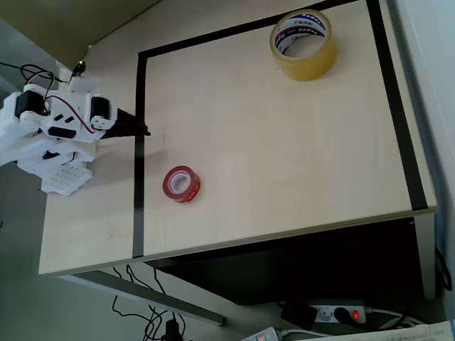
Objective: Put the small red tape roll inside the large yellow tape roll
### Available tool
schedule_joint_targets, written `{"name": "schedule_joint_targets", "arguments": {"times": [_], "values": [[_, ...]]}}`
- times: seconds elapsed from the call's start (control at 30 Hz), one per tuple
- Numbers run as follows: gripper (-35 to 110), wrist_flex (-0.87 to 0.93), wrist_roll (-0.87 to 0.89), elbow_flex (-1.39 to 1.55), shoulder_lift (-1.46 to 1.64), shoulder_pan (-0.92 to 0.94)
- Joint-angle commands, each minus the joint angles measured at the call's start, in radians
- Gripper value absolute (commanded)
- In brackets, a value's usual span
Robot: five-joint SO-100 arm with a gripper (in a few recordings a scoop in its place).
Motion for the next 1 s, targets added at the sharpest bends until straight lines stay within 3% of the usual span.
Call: {"name": "schedule_joint_targets", "arguments": {"times": [0.0, 0.17, 0.37, 0.53, 0.7, 0.87, 0.97], "values": [[0, 0.083, 0.006, 0.074, -0.002, -0.078], [0, 0.084, 0.006, 0.06, -0.002, -0.054], [0, 0.123, -0.002, -0.19, -0.052, 0.051], [0, 0.089, -0.026, -0.466, -0.465, 0.209], [0, 0.074, -0.037, -0.713, -0.879, 0.495], [0, -0.012, -0.357, -0.764, -1.049, 0.595], [0, 0.0, -0.448, -0.833, -1.203, 0.597]]}}
